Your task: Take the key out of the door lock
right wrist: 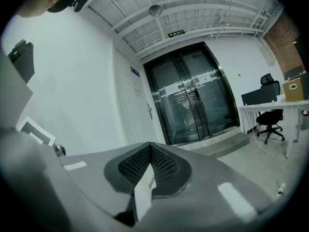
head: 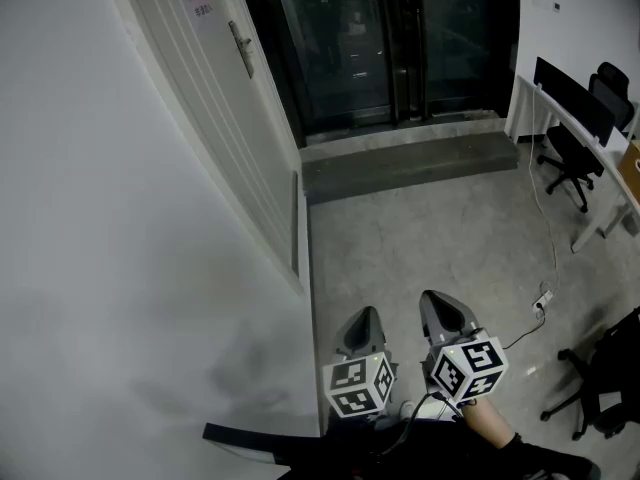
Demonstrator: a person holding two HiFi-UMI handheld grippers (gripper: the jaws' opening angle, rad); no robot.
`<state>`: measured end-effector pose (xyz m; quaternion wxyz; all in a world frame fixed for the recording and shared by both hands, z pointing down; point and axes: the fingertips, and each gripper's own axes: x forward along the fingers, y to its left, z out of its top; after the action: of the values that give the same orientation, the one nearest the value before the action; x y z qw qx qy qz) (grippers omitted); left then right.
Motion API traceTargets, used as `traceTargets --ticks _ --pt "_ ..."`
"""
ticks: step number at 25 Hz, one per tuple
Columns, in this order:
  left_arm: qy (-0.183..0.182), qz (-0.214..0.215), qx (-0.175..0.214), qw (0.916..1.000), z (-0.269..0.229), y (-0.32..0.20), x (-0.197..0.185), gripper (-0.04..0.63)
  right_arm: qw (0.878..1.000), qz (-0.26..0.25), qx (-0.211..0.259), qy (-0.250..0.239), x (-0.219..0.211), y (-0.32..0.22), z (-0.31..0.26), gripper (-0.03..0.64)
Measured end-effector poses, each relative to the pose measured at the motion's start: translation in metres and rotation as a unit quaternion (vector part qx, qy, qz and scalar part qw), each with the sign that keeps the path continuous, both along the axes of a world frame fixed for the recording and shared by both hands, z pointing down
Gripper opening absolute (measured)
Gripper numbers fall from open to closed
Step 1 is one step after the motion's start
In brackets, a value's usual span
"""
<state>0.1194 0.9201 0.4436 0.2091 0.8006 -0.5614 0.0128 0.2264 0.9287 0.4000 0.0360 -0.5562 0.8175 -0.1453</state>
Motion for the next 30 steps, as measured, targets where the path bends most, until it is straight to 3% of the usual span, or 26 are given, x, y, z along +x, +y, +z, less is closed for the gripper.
traceTargets --ticks 13,19,30 --pt "0.010 -0.012 -0.007 0.9999 0.009 -0.026 -0.042 -0.002 0.999 0.001 0.020 -0.025 -0.032 -0.029 -0.003 0.002" --pt "0.011 0.003 -0.030 0.9995 0.029 -0.047 -0.052 0.000 0.999 0.018 0.006 -0.026 -0.044 -0.050 0.013 0.002" --pt "0.014 -0.008 -0.027 0.9995 0.035 -0.164 -0.029 -0.001 0.999 -0.002 0.010 -0.031 -0.023 -0.173 0.024 0.002"
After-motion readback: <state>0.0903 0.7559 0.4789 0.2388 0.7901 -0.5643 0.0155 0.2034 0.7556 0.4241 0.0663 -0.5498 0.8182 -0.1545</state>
